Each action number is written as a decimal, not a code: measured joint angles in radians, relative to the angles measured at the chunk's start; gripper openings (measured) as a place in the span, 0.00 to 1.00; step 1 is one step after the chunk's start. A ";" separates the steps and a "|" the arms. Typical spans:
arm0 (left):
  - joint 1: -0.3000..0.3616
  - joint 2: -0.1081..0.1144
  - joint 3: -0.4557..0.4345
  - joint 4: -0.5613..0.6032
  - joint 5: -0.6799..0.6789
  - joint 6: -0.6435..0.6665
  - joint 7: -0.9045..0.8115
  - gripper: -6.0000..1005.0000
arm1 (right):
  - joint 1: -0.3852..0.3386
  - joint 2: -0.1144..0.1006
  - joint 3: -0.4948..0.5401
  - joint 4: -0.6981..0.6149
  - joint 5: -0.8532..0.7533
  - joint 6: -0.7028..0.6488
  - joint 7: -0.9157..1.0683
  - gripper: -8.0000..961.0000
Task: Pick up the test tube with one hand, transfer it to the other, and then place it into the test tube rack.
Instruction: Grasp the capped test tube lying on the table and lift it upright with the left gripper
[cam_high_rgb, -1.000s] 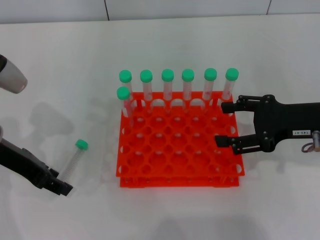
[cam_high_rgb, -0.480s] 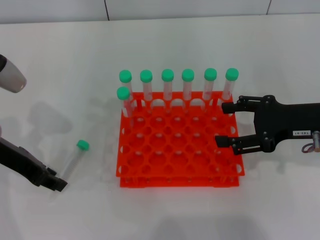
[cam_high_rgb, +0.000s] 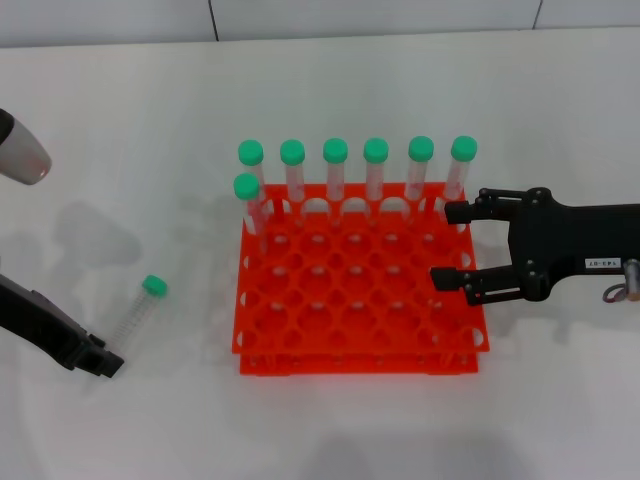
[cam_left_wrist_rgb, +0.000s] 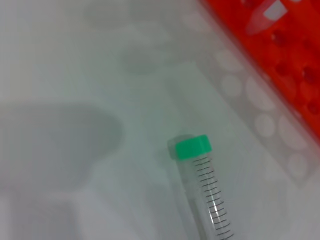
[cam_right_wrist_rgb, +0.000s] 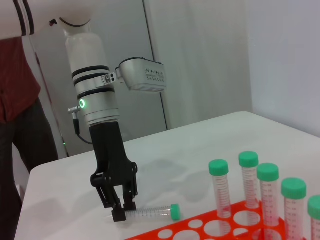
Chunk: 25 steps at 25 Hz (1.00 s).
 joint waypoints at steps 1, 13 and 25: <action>0.000 0.000 0.000 0.000 0.001 0.000 0.000 0.40 | 0.000 0.000 0.000 0.000 0.000 0.000 -0.001 0.89; 0.000 0.000 -0.001 0.000 0.004 -0.002 -0.012 0.27 | 0.003 0.000 0.000 0.000 0.001 0.000 -0.002 0.89; -0.001 0.008 -0.010 0.013 -0.008 -0.008 -0.024 0.20 | 0.003 0.000 0.000 0.000 0.003 0.002 -0.006 0.89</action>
